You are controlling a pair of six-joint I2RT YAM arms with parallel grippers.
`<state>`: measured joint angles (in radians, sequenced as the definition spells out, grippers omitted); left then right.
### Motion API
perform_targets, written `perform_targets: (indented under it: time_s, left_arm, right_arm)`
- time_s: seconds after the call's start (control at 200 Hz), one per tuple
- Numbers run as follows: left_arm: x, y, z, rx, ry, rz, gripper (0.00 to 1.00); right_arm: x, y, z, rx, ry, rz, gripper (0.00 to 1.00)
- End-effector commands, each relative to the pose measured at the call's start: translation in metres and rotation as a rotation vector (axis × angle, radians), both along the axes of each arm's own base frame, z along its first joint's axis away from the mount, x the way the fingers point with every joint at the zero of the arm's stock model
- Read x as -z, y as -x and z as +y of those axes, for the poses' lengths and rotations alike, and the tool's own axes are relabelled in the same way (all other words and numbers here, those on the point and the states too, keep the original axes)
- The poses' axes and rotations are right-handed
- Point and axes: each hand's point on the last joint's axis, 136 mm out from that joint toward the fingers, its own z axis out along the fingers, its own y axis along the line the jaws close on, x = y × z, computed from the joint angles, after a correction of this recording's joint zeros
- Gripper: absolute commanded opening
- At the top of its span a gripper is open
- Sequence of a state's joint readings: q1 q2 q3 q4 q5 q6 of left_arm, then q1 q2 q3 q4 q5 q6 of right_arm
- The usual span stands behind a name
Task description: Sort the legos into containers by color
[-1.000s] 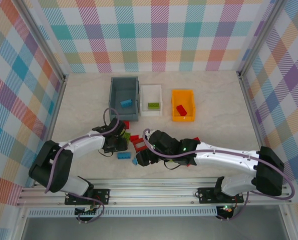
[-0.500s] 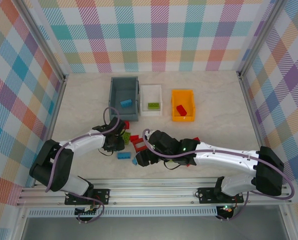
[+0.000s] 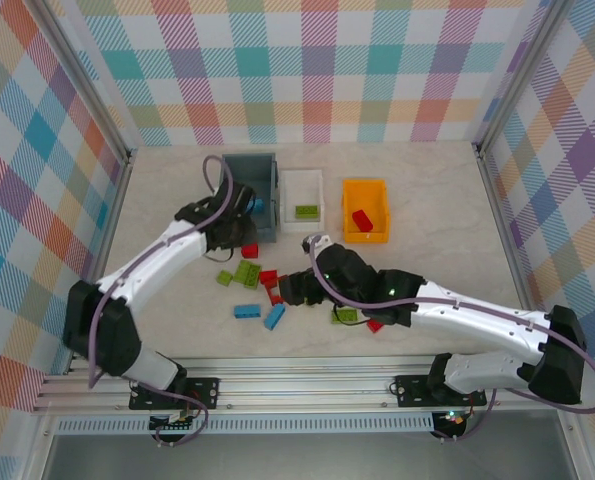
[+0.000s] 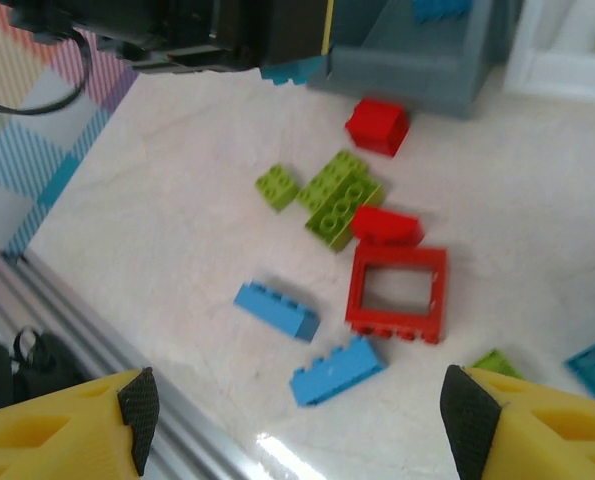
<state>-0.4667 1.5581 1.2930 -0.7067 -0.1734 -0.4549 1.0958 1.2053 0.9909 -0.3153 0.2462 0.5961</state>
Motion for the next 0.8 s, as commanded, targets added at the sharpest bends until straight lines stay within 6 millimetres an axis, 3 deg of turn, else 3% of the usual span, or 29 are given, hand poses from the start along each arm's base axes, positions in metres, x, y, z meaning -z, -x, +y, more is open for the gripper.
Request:
perform_targets:
  time_s: [0.0,0.175,0.35,0.435,0.545,0.715,0.795]
  left_arm:
    - [0.017,-0.029,0.015,-0.023,-0.076,0.062,0.32]
    - [0.037,-0.070,0.015,-0.041,-0.091,0.108,0.33]
    - [0.055,-0.086,0.014,-0.043,-0.080,0.145,0.39]
    - [0.056,-0.088,0.013,-0.040,-0.079,0.152,0.48]
    - [0.044,-0.085,0.014,-0.046,-0.064,0.133,0.57]
    - [0.008,-0.075,0.014,-0.057,-0.016,0.065,0.58]
    - [-0.013,-0.065,0.014,-0.068,0.009,0.028,0.58]
  right_arm:
    - [-0.025,-0.020,-0.003,0.072,-0.064,-0.023,0.77]
    - [-0.025,-0.027,-0.013,0.111,-0.074,0.001,0.77]
    - [-0.016,-0.026,-0.023,0.128,-0.063,0.022,0.77]
    - [-0.007,-0.025,-0.029,0.138,-0.045,0.040,0.77]
    - [0.007,-0.025,-0.043,0.186,-0.013,0.082,0.77]
    - [0.030,-0.023,-0.072,0.272,0.061,0.146,0.77]
    - [0.042,-0.021,-0.078,0.268,0.118,0.170,0.71]
